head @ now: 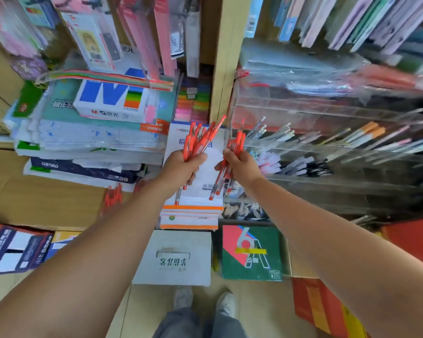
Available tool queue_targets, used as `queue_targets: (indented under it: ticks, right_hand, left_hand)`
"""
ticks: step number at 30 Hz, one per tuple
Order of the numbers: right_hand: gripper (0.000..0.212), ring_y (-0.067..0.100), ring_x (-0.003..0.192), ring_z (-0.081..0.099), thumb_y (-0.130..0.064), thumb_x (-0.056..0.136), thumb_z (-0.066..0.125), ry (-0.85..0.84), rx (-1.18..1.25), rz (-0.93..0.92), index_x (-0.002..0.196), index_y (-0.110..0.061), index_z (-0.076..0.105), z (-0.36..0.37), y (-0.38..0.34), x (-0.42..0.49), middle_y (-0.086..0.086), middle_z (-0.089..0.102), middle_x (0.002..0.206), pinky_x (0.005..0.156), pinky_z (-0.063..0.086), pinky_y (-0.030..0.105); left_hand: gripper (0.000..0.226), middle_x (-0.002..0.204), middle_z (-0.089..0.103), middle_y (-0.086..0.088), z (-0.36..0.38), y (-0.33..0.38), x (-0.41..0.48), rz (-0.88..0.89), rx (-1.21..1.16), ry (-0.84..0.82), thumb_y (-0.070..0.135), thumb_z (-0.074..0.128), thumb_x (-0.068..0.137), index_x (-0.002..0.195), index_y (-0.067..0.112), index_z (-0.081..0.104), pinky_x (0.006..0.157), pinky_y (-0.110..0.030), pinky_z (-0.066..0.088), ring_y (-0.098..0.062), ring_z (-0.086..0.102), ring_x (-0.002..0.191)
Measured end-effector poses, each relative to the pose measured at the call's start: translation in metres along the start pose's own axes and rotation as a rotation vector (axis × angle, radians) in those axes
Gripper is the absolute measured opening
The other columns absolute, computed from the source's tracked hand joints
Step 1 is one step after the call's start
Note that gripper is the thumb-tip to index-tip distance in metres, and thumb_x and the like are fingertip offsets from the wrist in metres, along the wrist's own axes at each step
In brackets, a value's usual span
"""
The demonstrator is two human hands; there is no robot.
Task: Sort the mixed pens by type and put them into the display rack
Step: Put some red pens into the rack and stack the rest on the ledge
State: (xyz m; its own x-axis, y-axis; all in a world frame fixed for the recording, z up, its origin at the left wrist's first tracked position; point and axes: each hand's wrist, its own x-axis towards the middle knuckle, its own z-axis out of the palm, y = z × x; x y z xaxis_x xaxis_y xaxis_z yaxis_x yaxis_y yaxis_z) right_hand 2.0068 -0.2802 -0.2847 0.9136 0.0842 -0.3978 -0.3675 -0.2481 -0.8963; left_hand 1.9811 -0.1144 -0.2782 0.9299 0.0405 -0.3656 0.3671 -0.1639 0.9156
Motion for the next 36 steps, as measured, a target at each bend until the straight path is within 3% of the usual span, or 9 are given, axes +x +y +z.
queue_targets:
  ticks: [4, 9, 11, 13, 18, 20, 24, 28, 36]
  right_hand:
    - [0.020, 0.013, 0.063, 0.059, -0.028, 0.101, 0.046, 0.142, 0.002, 0.038, 0.089, -0.016, 0.055, -0.048, 0.011, -0.006, 0.006, 0.070, 0.081, 0.057, 0.047, 0.021]
    - [0.022, 0.016, 0.064, 0.059, -0.030, 0.100, 0.046, 0.293, -0.015, 0.103, 0.098, -0.010, 0.057, -0.102, 0.038, -0.010, 0.010, 0.071, 0.085, 0.064, 0.046, 0.028]
    - [0.021, 0.016, 0.064, 0.059, -0.028, 0.101, 0.045, 0.352, 0.015, 0.114, 0.095, -0.011, 0.055, -0.122, 0.047, -0.011, 0.006, 0.069, 0.077, 0.063, 0.047, 0.029]
    - [0.020, 0.021, 0.072, 0.062, -0.030, 0.100, 0.046, 0.438, 0.055, 0.129, 0.098, -0.012, 0.055, -0.145, 0.058, -0.010, 0.009, 0.069, 0.084, 0.072, 0.052, 0.032]
    - [0.014, 0.022, 0.071, 0.064, -0.030, 0.100, 0.046, 0.572, 0.088, 0.168, 0.092, -0.020, 0.051, -0.205, 0.084, -0.014, 0.011, 0.069, 0.087, 0.059, 0.045, 0.024]
    - [0.013, 0.026, 0.077, 0.065, -0.029, 0.099, 0.047, 0.610, 0.105, 0.174, 0.097, -0.018, 0.053, -0.231, 0.093, -0.011, 0.011, 0.069, 0.088, 0.064, 0.046, 0.029]
    - [0.014, 0.016, 0.066, 0.057, -0.027, 0.100, 0.046, 0.641, 0.216, 0.175, 0.105, -0.015, 0.052, -0.274, 0.105, 0.002, 0.000, 0.061, 0.075, 0.067, 0.047, 0.033]
    - [0.032, 0.020, 0.092, 0.060, -0.030, 0.100, 0.045, 0.699, 0.272, 0.156, 0.127, -0.013, 0.046, -0.304, 0.120, 0.019, 0.002, 0.060, 0.099, 0.094, 0.047, 0.039]
    - [0.034, 0.019, 0.107, 0.059, -0.027, 0.099, 0.049, 0.776, 0.289, 0.097, 0.129, -0.011, 0.050, -0.323, 0.131, 0.041, 0.006, 0.064, 0.119, 0.098, 0.044, 0.036]
  left_hand:
    - [0.018, 0.059, 0.045, -0.003, 0.041, 0.020, 0.006, 0.044, 0.090, -0.118, 0.025, 0.057, 0.095, 0.082, 0.014, 0.055, 0.044, -0.020, 0.040, -0.011, 0.042, 0.041]
    - [0.033, 0.049, 0.043, -0.004, 0.086, 0.031, 0.012, 0.082, 0.234, -0.280, 0.026, 0.056, 0.096, 0.066, 0.014, 0.049, 0.052, -0.026, 0.039, -0.015, 0.041, 0.039]
    - [0.034, 0.047, 0.043, -0.003, 0.102, 0.035, 0.015, 0.090, 0.281, -0.325, 0.026, 0.055, 0.096, 0.064, 0.017, 0.048, 0.052, -0.026, 0.039, -0.013, 0.039, 0.038]
    - [0.031, 0.050, 0.043, -0.003, 0.121, 0.038, 0.019, 0.101, 0.292, -0.350, 0.025, 0.055, 0.096, 0.067, 0.020, 0.049, 0.050, -0.024, 0.039, -0.012, 0.040, 0.039]
    - [0.023, 0.047, 0.046, 0.002, 0.171, 0.037, 0.033, 0.086, 0.265, -0.396, 0.025, 0.057, 0.095, 0.074, 0.015, 0.058, 0.050, -0.024, 0.043, -0.011, 0.042, 0.038]
    - [0.024, 0.048, 0.047, 0.002, 0.195, 0.035, 0.040, 0.065, 0.282, -0.402, 0.025, 0.058, 0.095, 0.076, 0.011, 0.055, 0.051, -0.027, 0.042, -0.013, 0.043, 0.040]
    - [0.027, 0.052, 0.047, 0.001, 0.243, 0.036, 0.043, 0.029, 0.282, -0.390, 0.025, 0.057, 0.095, 0.071, 0.015, 0.049, 0.051, -0.026, 0.042, -0.013, 0.044, 0.044]
    - [0.022, 0.055, 0.047, -0.001, 0.283, 0.037, 0.044, -0.004, 0.250, -0.356, 0.021, 0.057, 0.096, 0.075, 0.016, 0.051, 0.049, -0.024, 0.040, -0.014, 0.042, 0.046]
    - [0.013, 0.058, 0.047, -0.002, 0.321, 0.026, 0.049, 0.000, 0.223, -0.275, 0.021, 0.057, 0.095, 0.082, 0.023, 0.056, 0.046, -0.019, 0.039, -0.013, 0.043, 0.048]
